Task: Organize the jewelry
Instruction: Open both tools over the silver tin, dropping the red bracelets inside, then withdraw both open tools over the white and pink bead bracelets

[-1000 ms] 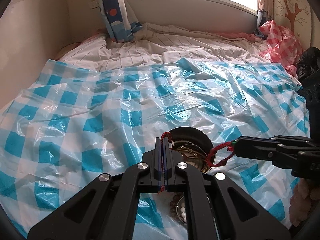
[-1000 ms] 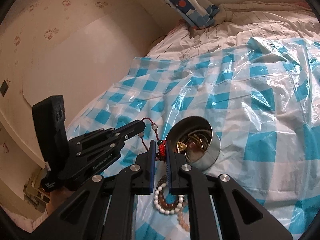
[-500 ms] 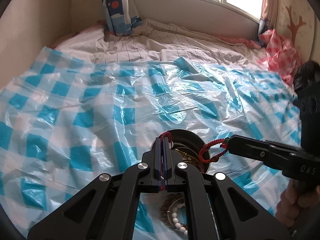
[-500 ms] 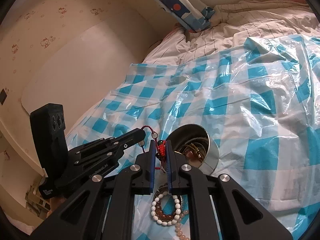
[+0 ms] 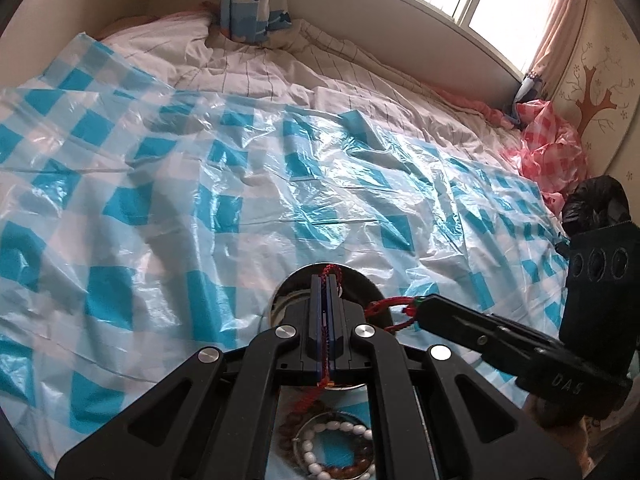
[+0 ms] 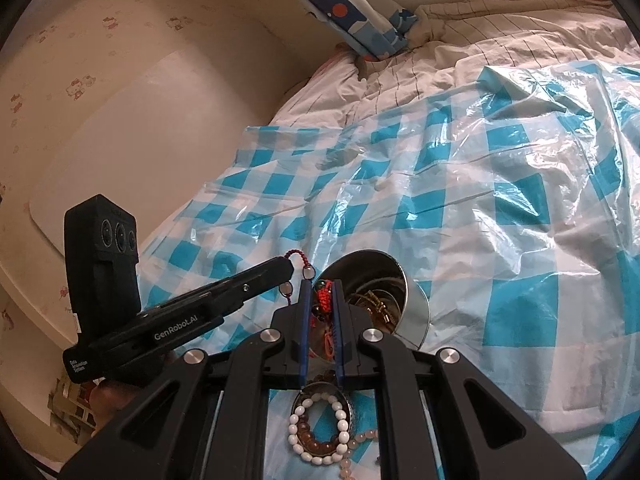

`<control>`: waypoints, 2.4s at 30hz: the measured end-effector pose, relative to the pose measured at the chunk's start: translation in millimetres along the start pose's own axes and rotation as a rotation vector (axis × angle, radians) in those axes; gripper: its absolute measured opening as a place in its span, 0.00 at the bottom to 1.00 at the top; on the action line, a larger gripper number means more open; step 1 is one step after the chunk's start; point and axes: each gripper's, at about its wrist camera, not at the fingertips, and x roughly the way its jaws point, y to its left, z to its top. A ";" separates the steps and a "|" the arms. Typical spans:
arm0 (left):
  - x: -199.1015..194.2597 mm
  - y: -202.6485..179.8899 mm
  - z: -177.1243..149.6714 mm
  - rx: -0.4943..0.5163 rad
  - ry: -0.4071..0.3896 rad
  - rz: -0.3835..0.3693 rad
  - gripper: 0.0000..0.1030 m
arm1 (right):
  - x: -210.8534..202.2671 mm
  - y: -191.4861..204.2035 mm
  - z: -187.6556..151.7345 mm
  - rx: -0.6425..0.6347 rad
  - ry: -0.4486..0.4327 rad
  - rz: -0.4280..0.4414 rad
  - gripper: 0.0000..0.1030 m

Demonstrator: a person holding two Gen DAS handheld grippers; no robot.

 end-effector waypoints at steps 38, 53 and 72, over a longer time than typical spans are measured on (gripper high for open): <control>-22.6 -23.5 -0.3 0.058 -0.006 0.222 0.73 | -13.5 -10.7 -10.6 0.013 -0.048 -0.334 0.68; -40.0 -27.5 -5.9 0.049 -0.021 0.218 0.78 | -23.0 6.0 -22.0 -0.041 -0.008 -0.373 0.73; -54.8 -27.2 -21.0 0.048 -0.027 0.247 0.82 | -30.2 4.3 -43.1 -0.050 0.036 -0.411 0.75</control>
